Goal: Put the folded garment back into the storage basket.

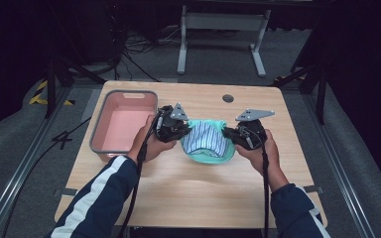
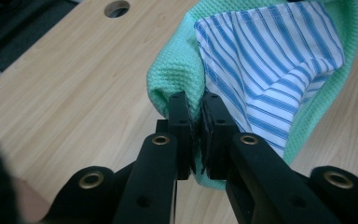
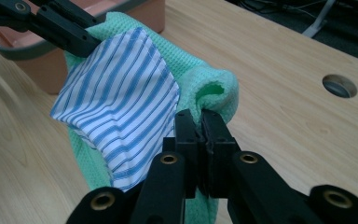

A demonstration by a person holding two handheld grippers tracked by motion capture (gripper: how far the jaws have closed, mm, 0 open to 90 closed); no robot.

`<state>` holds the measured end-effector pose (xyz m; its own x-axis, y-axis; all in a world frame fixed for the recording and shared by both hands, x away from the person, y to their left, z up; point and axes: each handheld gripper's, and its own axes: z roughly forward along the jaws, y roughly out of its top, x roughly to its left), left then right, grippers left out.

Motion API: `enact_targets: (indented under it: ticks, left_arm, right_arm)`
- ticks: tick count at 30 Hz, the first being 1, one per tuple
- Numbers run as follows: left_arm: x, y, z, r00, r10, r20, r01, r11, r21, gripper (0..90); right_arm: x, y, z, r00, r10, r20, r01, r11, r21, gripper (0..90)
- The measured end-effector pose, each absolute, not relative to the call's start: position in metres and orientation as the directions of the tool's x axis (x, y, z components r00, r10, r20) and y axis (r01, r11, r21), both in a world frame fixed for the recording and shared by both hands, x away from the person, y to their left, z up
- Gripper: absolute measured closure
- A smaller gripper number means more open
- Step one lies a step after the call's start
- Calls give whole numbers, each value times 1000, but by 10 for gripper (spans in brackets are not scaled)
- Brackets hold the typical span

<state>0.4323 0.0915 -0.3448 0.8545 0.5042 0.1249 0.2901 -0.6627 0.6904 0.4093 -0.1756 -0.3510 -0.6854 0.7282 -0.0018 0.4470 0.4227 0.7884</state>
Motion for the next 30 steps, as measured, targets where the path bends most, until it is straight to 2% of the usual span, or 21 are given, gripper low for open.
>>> enact_targets:
  ticks: [30]
  left_arm:
    - [426, 187, -312, 757, 630, 172, 358, -621, 698, 839]
  right_arm:
    - [427, -81, -321, -772, 635, -15, 361, 458, 812, 866]
